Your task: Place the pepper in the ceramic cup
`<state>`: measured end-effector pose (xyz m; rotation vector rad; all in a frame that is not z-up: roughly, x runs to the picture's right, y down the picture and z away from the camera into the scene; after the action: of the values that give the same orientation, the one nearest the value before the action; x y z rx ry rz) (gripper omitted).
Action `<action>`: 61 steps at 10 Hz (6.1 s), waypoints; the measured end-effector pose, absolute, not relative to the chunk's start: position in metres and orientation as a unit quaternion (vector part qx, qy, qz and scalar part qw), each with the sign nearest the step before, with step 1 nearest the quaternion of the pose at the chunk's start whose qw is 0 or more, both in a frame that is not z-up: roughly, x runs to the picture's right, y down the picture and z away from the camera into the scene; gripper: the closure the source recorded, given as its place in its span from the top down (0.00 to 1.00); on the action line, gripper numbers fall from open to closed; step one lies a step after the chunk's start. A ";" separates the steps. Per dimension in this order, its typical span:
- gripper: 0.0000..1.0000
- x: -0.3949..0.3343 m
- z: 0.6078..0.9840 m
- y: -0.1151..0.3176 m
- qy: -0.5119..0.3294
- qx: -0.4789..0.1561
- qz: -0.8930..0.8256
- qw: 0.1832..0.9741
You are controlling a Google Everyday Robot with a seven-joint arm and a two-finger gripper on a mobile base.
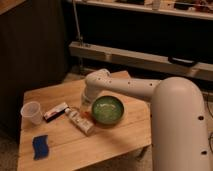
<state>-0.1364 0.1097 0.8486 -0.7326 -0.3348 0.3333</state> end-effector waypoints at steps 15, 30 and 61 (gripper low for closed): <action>0.43 -0.118 0.838 0.170 -0.107 -0.378 0.167 0.904; 0.43 -0.126 0.865 0.145 -0.077 -0.355 0.194 0.911; 0.00 -0.354 0.687 0.019 -0.575 -0.314 0.026 0.755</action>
<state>-0.3542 0.0193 0.6869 -0.6859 -1.2546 0.0570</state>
